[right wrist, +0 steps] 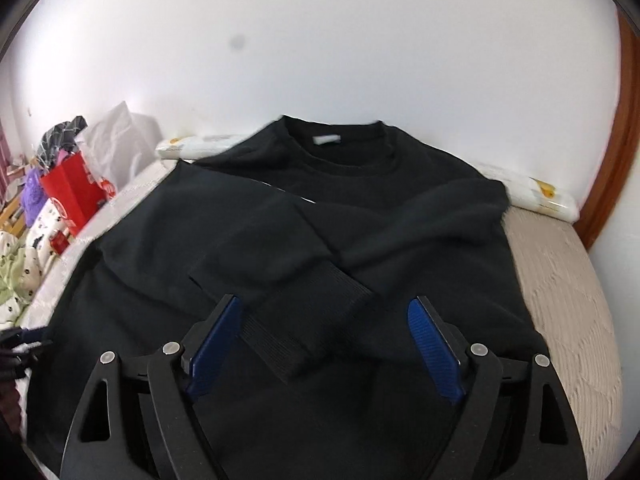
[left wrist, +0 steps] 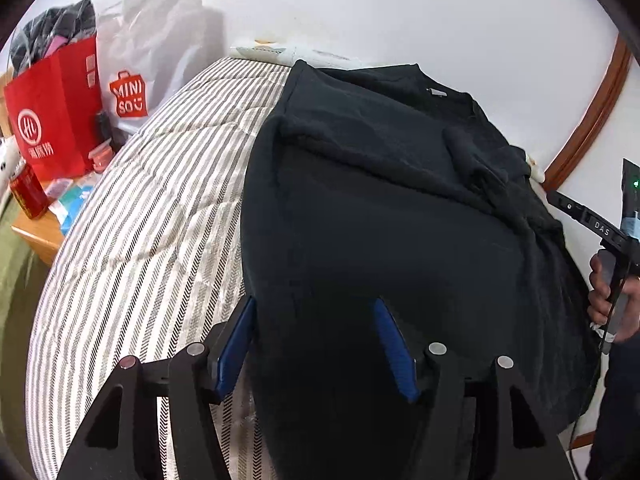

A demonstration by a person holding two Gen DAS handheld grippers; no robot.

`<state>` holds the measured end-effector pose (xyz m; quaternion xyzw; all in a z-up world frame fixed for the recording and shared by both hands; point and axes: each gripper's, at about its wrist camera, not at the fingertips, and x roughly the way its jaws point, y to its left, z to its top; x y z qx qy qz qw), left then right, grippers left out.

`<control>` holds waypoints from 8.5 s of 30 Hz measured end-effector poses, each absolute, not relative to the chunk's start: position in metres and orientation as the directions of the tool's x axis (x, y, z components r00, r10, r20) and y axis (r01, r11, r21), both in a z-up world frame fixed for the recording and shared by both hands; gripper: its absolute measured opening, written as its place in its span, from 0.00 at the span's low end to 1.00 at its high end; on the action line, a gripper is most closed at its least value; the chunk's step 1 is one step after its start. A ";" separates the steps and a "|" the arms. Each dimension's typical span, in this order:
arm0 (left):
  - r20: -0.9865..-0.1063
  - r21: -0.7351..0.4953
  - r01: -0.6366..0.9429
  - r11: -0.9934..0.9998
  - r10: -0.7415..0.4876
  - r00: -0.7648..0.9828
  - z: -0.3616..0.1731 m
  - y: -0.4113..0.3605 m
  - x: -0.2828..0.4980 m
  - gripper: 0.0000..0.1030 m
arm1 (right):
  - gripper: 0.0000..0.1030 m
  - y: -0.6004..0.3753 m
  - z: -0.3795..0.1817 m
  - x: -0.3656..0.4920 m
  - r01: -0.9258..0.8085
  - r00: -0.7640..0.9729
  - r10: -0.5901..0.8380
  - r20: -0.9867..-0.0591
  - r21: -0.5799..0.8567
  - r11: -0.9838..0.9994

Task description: Fold small clothes

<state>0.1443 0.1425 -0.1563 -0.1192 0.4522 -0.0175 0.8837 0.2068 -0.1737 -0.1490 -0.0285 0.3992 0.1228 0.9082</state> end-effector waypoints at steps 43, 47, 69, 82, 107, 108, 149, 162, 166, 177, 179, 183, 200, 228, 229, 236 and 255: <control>-0.764 -0.215 -0.055 0.975 -0.133 0.631 -0.128 0.138 0.174 0.58 | 0.52 -0.074 -0.100 0.217 -0.393 0.655 0.386 -0.650 0.143 0.908; -0.746 -0.219 -0.045 0.975 -0.137 0.652 -0.116 0.128 0.195 0.58 | 0.52 -0.123 -0.115 0.206 -0.317 0.647 0.285 -0.707 0.091 0.944; -0.759 -0.257 -0.039 0.966 -0.177 0.626 -0.131 0.112 0.329 0.49 | 0.52 -0.236 -0.156 0.198 -0.085 0.678 0.072 -0.732 0.019 0.996; -0.776 -0.175 -0.007 0.985 -0.134 0.617 -0.147 0.091 0.327 0.10 | 0.52 -0.248 -0.165 0.205 -0.050 0.672 0.058 -0.739 0.033 0.998; -0.783 -0.100 -0.078 0.992 -0.030 0.622 -0.134 0.123 0.297 0.06 | 0.61 -0.305 -0.182 0.244 0.080 0.602 -0.011 -0.798 0.047 0.996; -0.779 -0.099 -0.078 0.992 -0.028 0.627 -0.131 0.124 0.292 0.06 | 0.61 -0.307 -0.176 0.238 0.084 0.624 -0.008 -0.781 0.058 0.995; -0.795 -0.169 -0.076 0.983 -0.090 0.599 -0.136 0.137 0.078 0.50 | 0.65 -0.306 -0.152 0.024 0.088 0.581 -0.024 -0.813 0.033 0.996; -0.790 -0.180 -0.085 0.980 -0.093 0.605 -0.160 0.133 0.056 0.49 | 0.65 -0.331 -0.190 0.003 0.134 0.553 0.024 -0.833 0.117 0.984; -0.784 -0.185 -0.081 0.979 -0.098 0.613 -0.160 0.130 0.055 0.49 | 0.64 -0.327 -0.199 0.006 0.121 0.545 0.070 -0.836 0.161 0.979; -0.789 -0.128 -0.085 0.988 -0.049 0.613 -0.161 0.115 0.052 0.30 | 0.31 -0.291 -0.199 0.008 0.062 0.595 0.095 -0.798 0.163 0.985; -0.791 -0.108 -0.084 0.991 -0.035 0.611 -0.161 0.114 0.051 0.15 | 0.12 -0.291 -0.199 0.007 0.069 0.597 0.085 -0.797 0.157 0.985; -0.801 -0.160 -0.103 0.982 -0.068 0.595 -0.160 0.121 0.052 0.08 | 0.09 -0.306 -0.196 0.002 0.086 0.606 0.131 -0.785 0.229 0.970; -0.721 -0.167 -0.051 0.985 -0.087 0.687 -0.111 0.119 0.017 0.07 | 0.07 -0.300 -0.139 -0.040 0.020 0.684 0.111 -0.721 0.170 0.985; -0.597 -0.188 -0.149 0.971 0.007 0.802 -0.047 0.137 0.142 0.07 | 0.07 -0.289 -0.055 0.115 -0.005 0.823 0.114 -0.557 0.194 0.981; -0.600 -0.189 -0.152 0.970 0.009 0.800 -0.048 0.137 0.149 0.07 | 0.07 -0.287 -0.055 0.121 -0.006 0.821 0.116 -0.559 0.195 0.981; -0.619 -0.161 -0.174 0.971 0.038 0.785 -0.054 0.136 0.195 0.07 | 0.07 -0.285 -0.066 0.179 -0.001 0.803 0.139 -0.580 0.232 0.973; -0.725 -0.128 -0.220 0.967 0.060 0.686 -0.112 0.144 0.283 0.07 | 0.10 -0.277 -0.155 0.282 0.045 0.686 0.108 -0.719 0.190 0.981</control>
